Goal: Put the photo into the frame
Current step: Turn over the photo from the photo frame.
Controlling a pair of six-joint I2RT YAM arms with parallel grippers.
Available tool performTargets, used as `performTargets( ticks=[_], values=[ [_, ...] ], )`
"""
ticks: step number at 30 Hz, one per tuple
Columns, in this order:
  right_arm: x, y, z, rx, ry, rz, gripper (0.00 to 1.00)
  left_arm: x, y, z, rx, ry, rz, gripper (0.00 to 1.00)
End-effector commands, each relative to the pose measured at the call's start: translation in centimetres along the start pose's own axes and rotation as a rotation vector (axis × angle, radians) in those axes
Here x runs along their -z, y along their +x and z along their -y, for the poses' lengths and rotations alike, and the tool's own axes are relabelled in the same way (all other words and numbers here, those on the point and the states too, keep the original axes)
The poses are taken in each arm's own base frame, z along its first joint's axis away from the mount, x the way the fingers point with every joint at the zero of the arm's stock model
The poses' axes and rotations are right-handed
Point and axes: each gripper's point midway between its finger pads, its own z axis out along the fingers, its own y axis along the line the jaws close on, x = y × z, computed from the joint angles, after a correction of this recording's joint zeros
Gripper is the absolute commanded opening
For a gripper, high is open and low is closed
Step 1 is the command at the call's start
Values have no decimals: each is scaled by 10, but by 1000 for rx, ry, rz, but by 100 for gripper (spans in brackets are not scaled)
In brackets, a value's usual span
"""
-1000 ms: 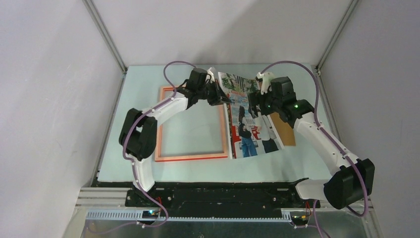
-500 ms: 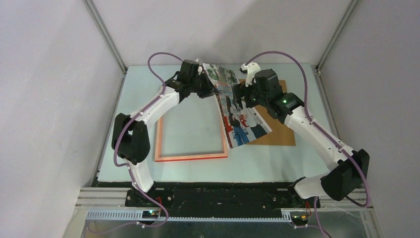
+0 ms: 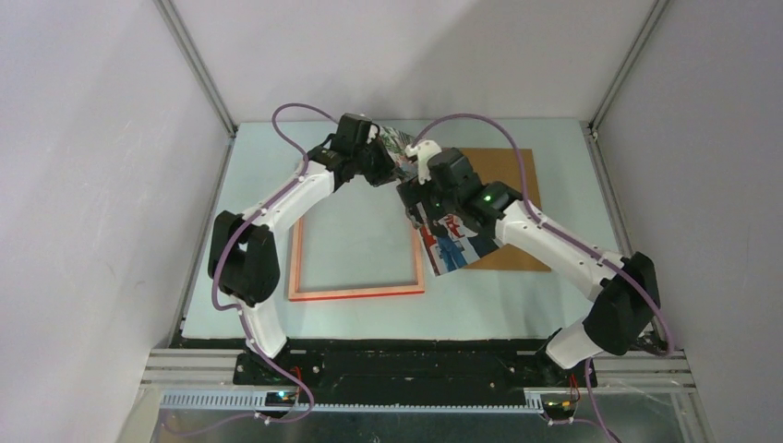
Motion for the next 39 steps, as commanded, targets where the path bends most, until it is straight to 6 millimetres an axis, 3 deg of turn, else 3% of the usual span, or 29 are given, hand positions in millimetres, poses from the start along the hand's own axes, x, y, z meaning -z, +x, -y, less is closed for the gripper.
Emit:
performTargets(
  ticks=[1,4,11,20,30,39],
  values=[
    [-4,-21,-15,58,39,64,84,15,-11,17,38,26,54,0],
    [-10,-20,-25,89,63,56,83,14,-4,15,72,23,35,0],
    [-32,-9,-18,164,154,5,78,18,6,15,121,28,9,0],
    [-43,-4,-2,231,228,-19,58,25,15,16,142,37,-9,0],
    [-53,8,-1,259,239,-57,50,31,17,22,147,55,-13,2],
    [-45,1,4,262,244,-40,23,33,17,22,144,56,-11,9]
  ],
)
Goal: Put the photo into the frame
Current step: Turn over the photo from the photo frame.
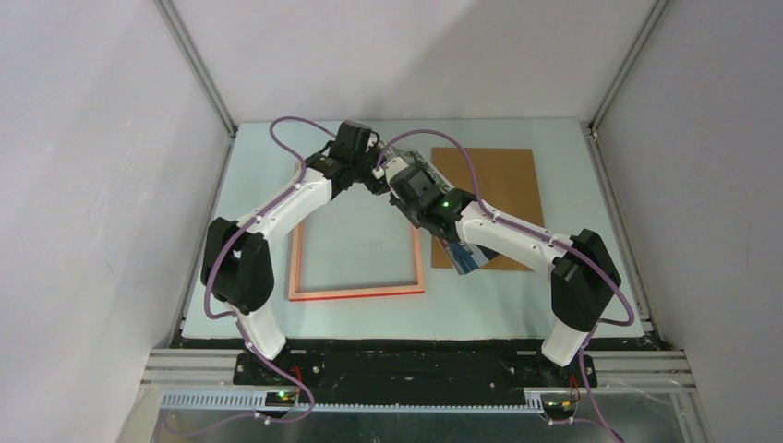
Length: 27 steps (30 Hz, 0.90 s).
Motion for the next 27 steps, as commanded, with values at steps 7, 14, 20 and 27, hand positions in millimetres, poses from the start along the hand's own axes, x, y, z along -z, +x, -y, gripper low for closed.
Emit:
performTargets(
  ticks=[7,14,20,27],
  values=[
    [20,-35,24,-42,46,99,5,27,0,28,-39,98,15,24],
    [35,-42,45,-74,69,126,0,46,-7,50,-144,186,33,76],
    [51,-46,62,-113,59,153,0,75,-27,68,-314,254,108,90],
    [80,-61,76,-207,-25,215,0,134,-45,95,-642,375,220,93]
  ],
)
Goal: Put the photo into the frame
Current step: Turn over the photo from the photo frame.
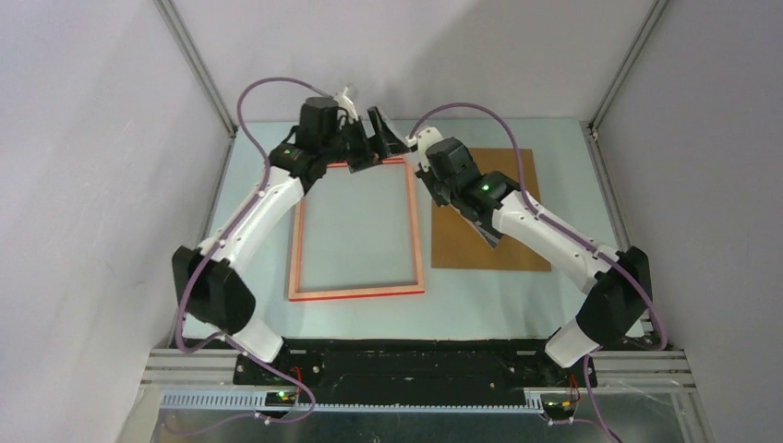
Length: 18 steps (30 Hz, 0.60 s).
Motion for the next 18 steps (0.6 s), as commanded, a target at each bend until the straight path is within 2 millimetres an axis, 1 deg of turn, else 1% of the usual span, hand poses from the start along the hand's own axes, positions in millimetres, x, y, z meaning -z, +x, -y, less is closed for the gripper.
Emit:
performTargets(
  ticks=[1,2,3,4,5,6,7,8,9,10,11,12,13,14,15,16,17,18],
  values=[
    [42,-48,11,-110,-83,139,0,65,-41,53,-338,175,148,93],
    [51,-56,13,-136,-114,161,0,69,-41,49,-391,176,153,93],
    [57,-60,17,-164,-128,171,0,78,-41,46,-417,182,160,93],
    [66,-72,12,-180,-187,202,0,81,-41,43,-466,182,164,93],
    [71,-76,16,-208,-203,210,0,89,-39,36,-482,183,164,93],
    [81,-87,11,-222,-263,242,0,92,-40,29,-518,176,169,93],
    [87,-94,13,-248,-285,259,0,97,-40,19,-523,170,167,93],
    [97,-105,10,-255,-328,290,0,99,-42,12,-539,165,167,93],
    [102,-111,10,-273,-346,308,0,105,-43,-1,-520,170,158,93],
    [112,-121,7,-277,-388,337,0,113,-46,-10,-490,186,152,93],
    [119,-128,3,-296,-433,356,0,115,-46,-19,-455,189,140,93],
    [126,-136,3,-308,-457,380,0,123,-49,-27,-430,208,135,93],
    [133,-142,-2,-337,-511,391,0,125,-48,-35,-405,211,126,93],
    [140,-149,-1,-358,-540,410,0,133,-53,-43,-389,215,132,93],
    [144,-155,-4,-404,-600,411,0,135,-52,-51,-379,208,133,93],
    [148,-159,-4,-432,-632,416,0,142,-55,-57,-376,203,146,93],
    [148,-164,-5,-488,-689,408,0,143,-52,-63,-373,197,143,93],
    [143,-168,-1,-517,-704,415,0,148,-53,-67,-374,194,152,93]
  ],
)
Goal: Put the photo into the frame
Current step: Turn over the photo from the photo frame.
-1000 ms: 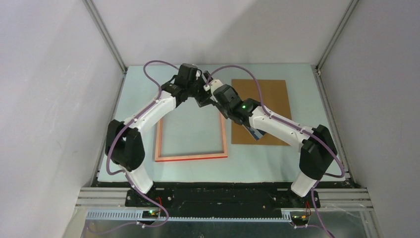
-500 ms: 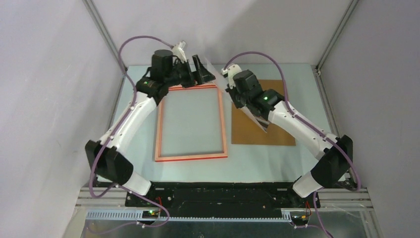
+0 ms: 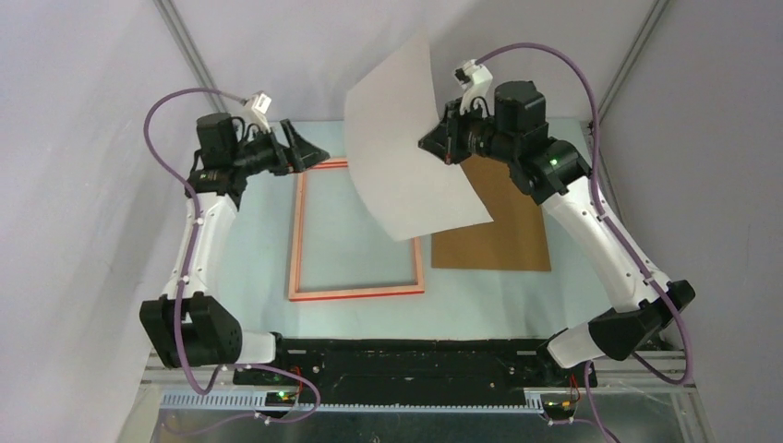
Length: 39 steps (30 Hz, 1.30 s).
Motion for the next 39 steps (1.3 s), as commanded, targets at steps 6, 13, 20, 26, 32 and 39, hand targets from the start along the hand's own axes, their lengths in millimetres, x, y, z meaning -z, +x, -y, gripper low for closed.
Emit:
performTargets(
  ticks=[6,13,20,26,32,39],
  values=[
    [-18,-21,-19,-430,-322,23,0,29,17,-12,-20,67,-2,93],
    [-67,59,17,-654,-297,-87,0,35,34,-41,24,-9,-6,93],
    [-113,145,41,-803,-233,-190,0,38,49,-65,34,-91,-10,93],
    [-136,178,59,-855,-199,-224,0,39,57,-78,13,-142,-17,93],
    [-143,212,79,-875,-96,-275,0,37,65,-94,9,-194,-34,93],
    [-148,238,87,-875,-11,-308,0,34,68,-105,20,-216,-49,92]
  ],
)
